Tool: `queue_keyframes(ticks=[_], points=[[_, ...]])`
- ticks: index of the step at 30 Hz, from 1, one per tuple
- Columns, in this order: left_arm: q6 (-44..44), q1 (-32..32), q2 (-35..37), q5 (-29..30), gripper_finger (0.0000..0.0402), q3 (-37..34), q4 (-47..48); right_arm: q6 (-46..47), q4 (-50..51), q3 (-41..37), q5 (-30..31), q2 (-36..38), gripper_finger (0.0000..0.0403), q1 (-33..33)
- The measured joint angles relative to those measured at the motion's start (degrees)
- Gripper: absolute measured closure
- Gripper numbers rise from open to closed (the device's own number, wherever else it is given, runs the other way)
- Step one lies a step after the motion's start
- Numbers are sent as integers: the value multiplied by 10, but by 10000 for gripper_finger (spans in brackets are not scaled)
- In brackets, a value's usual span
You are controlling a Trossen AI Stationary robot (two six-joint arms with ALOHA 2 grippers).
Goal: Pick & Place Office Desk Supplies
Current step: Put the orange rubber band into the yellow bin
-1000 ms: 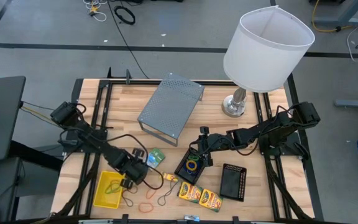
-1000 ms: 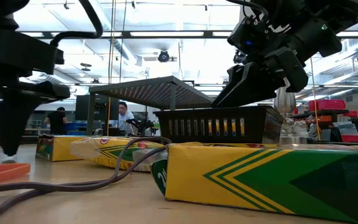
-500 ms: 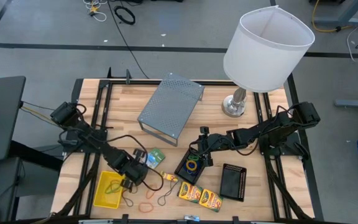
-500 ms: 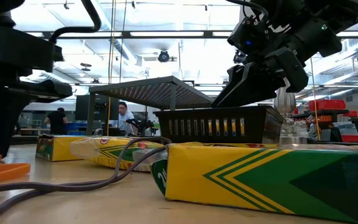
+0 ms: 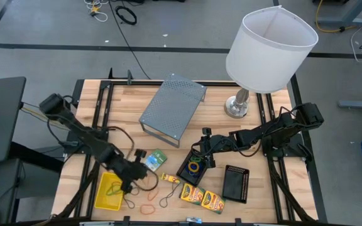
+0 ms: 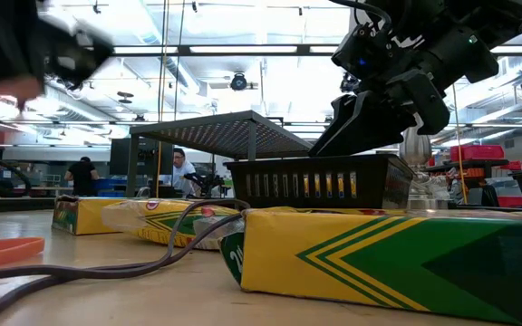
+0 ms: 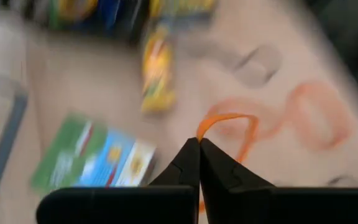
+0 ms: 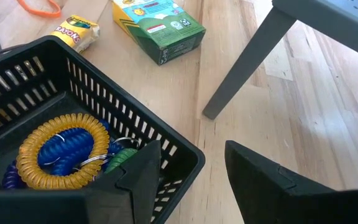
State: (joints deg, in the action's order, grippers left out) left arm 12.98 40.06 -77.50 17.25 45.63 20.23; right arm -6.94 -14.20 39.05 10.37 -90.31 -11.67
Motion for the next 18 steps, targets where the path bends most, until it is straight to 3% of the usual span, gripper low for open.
queue_keyframes(ticks=[10,15,18], points=[[-51,50,40,-7,400,-6,-179,0,0,0,0,0,215,0],[-65,55,44,-49,401,-105,-423,0,-1,0,0,0,215,0],[-38,58,63,-44,401,-166,-499,0,0,0,0,0,215,0]])
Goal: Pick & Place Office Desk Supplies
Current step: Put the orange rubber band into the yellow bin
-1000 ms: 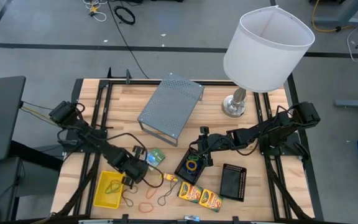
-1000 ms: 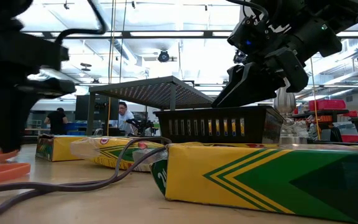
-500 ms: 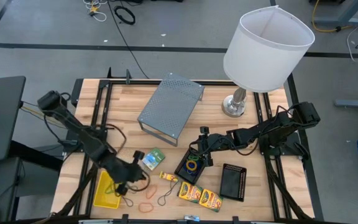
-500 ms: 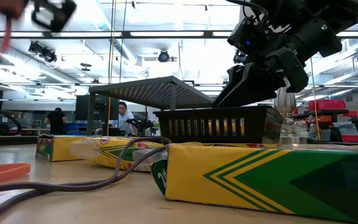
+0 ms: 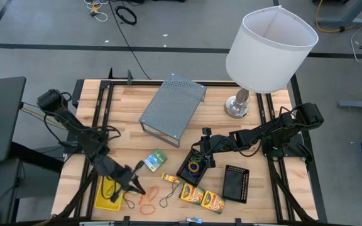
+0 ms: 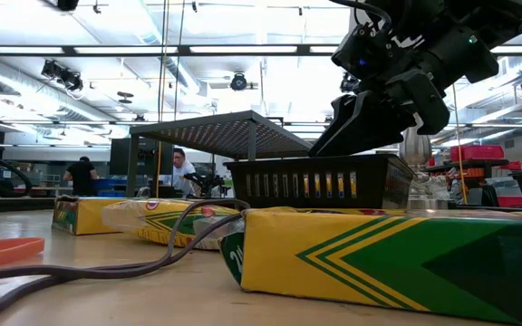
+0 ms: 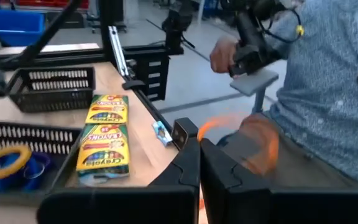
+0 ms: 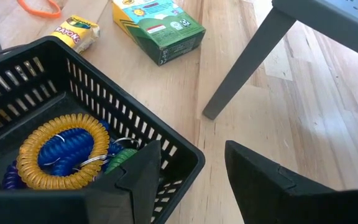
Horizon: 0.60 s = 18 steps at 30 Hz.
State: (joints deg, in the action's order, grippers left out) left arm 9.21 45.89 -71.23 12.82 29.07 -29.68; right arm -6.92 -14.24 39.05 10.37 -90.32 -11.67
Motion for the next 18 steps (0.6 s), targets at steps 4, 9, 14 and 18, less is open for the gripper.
queue_keyframes(ticks=[4,9,14,18], points=[[32,17,36,9,401,-56,-21,0,0,0,0,0,215,0],[86,63,102,44,401,-101,22,0,0,0,0,0,215,0],[164,126,171,86,401,-115,134,1,0,0,0,0,215,0],[242,178,207,123,401,-115,229,3,0,0,0,0,215,0]])
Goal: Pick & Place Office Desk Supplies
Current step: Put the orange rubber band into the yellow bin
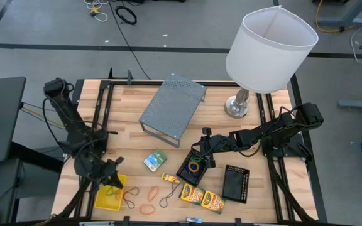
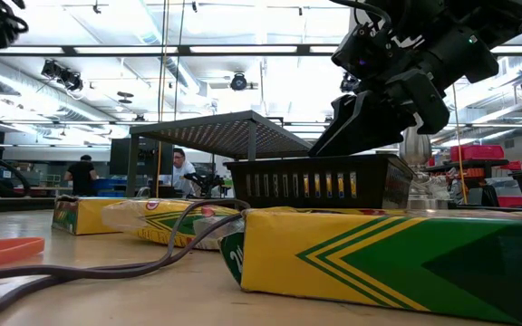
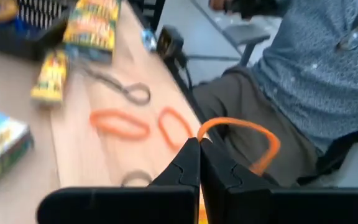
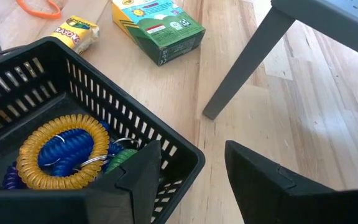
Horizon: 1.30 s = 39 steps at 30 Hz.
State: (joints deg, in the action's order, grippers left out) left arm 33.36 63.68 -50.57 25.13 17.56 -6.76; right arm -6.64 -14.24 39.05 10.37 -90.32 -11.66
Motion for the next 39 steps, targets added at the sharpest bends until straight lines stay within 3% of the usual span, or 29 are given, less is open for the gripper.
queue_keyframes(ticks=[8,17,31,36,39], points=[[154,72,16,18,401,0,107,0,0,0,0,0,215,0],[351,84,16,-2,371,0,228,-1,0,0,0,0,215,0],[415,84,16,-24,285,0,252,-1,0,0,0,0,215,0],[410,84,15,-13,270,0,255,-1,0,0,0,0,215,0],[388,84,15,25,263,2,256,-1,0,0,0,0,215,0]])
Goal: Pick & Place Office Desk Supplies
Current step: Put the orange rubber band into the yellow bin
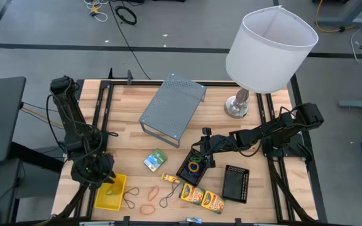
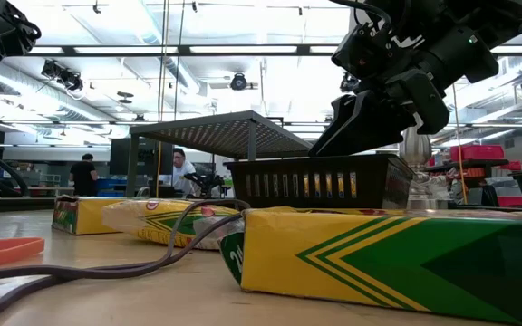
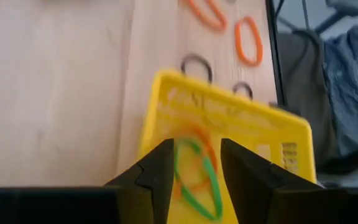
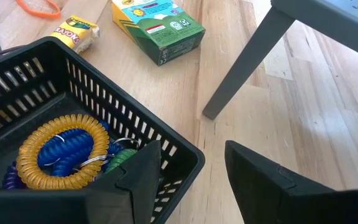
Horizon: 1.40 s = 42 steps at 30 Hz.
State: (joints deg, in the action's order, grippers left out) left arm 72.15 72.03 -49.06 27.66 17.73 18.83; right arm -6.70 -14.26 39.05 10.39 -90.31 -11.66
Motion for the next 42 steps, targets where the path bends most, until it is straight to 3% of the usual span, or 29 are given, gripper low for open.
queue_keyframes(ticks=[7,13,18,24,33,39,42], points=[[-136,-26,0,115,260,40,-3,-2,-8,0,0,0,215,0],[-216,-108,-5,121,254,64,-10,-1,-20,0,0,0,215,0],[-245,-184,-34,46,239,66,-47,1,-21,0,12,0,215,-5],[-307,-253,-112,-39,195,67,-156,-2,-20,0,28,0,215,-11],[-318,-309,-250,-151,155,67,-331,-28,-13,0,90,0,215,-11],[-316,-324,-319,-162,160,122,-339,-46,-13,0,124,0,215,-12],[-312,-333,-351,-175,160,162,-294,-54,-14,0,142,0,215,-16]])
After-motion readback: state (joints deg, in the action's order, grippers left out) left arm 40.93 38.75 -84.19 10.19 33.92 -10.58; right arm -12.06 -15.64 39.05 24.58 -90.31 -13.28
